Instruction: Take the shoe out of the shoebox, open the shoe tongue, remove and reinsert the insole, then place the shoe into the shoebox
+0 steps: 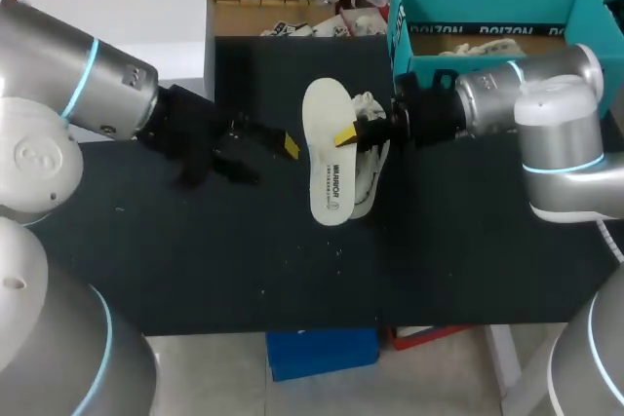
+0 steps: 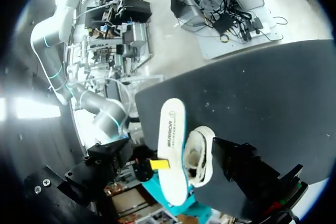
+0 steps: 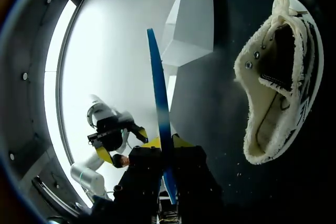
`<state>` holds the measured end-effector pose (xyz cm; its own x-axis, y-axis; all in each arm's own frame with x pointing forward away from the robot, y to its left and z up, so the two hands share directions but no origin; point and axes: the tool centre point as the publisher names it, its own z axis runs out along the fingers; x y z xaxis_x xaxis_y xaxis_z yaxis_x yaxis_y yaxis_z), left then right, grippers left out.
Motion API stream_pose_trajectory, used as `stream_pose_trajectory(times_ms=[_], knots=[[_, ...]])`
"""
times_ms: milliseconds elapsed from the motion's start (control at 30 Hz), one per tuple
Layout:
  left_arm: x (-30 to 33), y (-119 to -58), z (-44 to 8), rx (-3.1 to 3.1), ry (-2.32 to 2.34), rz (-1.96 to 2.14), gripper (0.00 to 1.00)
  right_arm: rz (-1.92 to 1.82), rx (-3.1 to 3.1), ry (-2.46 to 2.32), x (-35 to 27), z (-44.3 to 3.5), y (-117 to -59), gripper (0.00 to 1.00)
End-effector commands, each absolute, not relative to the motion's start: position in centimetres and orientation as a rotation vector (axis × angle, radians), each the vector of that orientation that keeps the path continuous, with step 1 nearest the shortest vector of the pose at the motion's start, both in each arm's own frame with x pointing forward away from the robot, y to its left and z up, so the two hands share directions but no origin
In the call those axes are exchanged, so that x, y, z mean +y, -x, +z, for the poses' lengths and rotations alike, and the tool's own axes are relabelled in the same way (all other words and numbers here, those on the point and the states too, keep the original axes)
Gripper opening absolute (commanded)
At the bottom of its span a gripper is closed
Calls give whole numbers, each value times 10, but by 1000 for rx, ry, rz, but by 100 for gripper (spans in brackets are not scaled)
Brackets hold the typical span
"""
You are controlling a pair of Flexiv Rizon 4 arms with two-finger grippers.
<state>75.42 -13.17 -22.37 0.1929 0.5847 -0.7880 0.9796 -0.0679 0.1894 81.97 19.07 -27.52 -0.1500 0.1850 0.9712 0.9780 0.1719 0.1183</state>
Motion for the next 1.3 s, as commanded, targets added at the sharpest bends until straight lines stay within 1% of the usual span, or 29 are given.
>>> stream_pose_trajectory(times_ms=[33, 300, 733, 1067, 1100, 1133, 1167, 1200, 1233, 1300], knots=[[-121, -746, -236, 1278, -1516, -838, 100, -1082, -1529, 1164, 191, -275, -820, 0], [-120, -755, -254, 1236, -1390, -909, 100, -1082, -1529, 1164, 191, -275, -820, 0], [-140, -786, -259, 1135, -1259, -981, 100, -1082, -1529, 1164, 191, -275, -820, 0], [-162, -810, -270, 1126, -1258, -920, 100, -1082, -1529, 1164, 191, -275, -820, 0], [-164, -812, -270, 1126, -1258, -919, 97, -1082, -1529, 1164, 191, -275, -820, 0], [-167, -815, -271, 1125, -1257, -919, 81, -1082, -1529, 1164, 191, -275, -820, 0], [-169, -817, -271, 1125, -1256, -919, 67, -1082, -1529, 1164, 191, -275, -820, 0], [-171, -818, -271, 1125, -1255, -918, 52, -1082, -1529, 1164, 191, -275, -820, 0], [-173, -820, -271, 1125, -1256, -917, 48, -1082, -1529, 1164, 191, -275, -820, 0], [-177, -823, -270, 1121, -1258, -915, 47, -1082, -1529, 1164, 191, -275, -820, 0]])
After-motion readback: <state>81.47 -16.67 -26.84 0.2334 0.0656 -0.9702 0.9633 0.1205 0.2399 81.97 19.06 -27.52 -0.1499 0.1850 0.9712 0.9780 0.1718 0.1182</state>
